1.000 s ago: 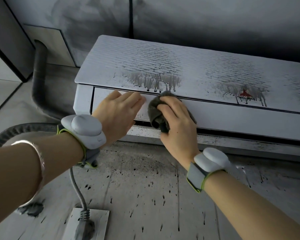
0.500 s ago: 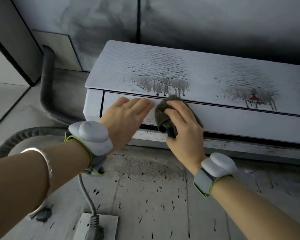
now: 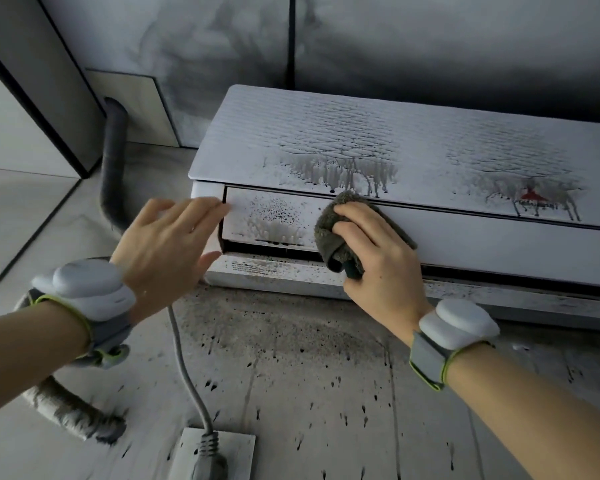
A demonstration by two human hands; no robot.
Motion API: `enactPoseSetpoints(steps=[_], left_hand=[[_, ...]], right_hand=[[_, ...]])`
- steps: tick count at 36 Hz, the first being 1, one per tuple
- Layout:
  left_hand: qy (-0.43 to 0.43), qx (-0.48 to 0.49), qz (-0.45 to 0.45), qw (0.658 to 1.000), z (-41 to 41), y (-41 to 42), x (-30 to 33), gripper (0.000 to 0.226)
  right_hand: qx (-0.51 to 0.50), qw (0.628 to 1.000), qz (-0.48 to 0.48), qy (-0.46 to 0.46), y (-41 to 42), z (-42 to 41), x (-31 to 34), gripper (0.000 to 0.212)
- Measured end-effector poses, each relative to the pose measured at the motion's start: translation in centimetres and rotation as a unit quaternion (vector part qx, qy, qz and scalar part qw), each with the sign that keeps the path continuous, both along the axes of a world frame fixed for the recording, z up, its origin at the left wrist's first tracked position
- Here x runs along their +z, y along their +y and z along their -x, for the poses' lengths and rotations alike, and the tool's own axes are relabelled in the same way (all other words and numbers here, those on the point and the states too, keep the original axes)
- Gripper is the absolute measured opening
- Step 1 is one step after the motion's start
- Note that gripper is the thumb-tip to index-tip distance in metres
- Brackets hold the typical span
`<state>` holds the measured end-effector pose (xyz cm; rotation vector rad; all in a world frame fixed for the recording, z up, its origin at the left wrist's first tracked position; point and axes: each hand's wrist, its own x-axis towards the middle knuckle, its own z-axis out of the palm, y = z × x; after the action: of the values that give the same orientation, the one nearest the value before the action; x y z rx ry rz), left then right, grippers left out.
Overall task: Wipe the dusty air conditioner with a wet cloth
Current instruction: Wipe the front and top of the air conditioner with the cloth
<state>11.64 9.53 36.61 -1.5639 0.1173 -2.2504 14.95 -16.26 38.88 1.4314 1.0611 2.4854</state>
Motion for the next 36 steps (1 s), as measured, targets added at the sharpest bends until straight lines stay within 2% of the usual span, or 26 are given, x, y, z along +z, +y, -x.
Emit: enactPoseSetpoints(steps=[7, 13, 16, 24, 31, 36], left_hand=[[-0.033, -0.013, -0.042, 0.999, -0.5, 0.3, 0.7, 0.052], [-0.047, -0.011, -0.07, 0.996, -0.3, 0.6, 0.9, 0.045], [-0.048, -0.007, -0.077, 0.996, -0.3, 0.8, 1.0, 0.045], [-0.052, -0.002, -0.082, 0.995, -0.4, 0.8, 1.0, 0.049], [-0.054, 0.0, -0.092, 0.994, -0.4, 1.0, 1.0, 0.051], [-0.053, -0.002, -0.092, 0.994, -0.5, 1.0, 1.1, 0.052]], right_hand=[[0.006, 1.0, -0.002, -0.006, 0.9, 0.0, -0.3, 0.042], [-0.035, 0.999, 0.033, 0.006, 0.9, -1.4, -2.6, 0.046], [-0.032, 0.999, 0.029, 0.002, 1.1, -1.5, -2.6, 0.046], [0.053, 0.998, -0.023, 0.011, 4.2, 0.3, -0.3, 0.044], [-0.05, 0.996, 0.068, -0.007, 2.3, -1.5, -2.1, 0.038], [0.006, 1.0, 0.012, -0.002, 4.0, 0.3, -0.2, 0.037]])
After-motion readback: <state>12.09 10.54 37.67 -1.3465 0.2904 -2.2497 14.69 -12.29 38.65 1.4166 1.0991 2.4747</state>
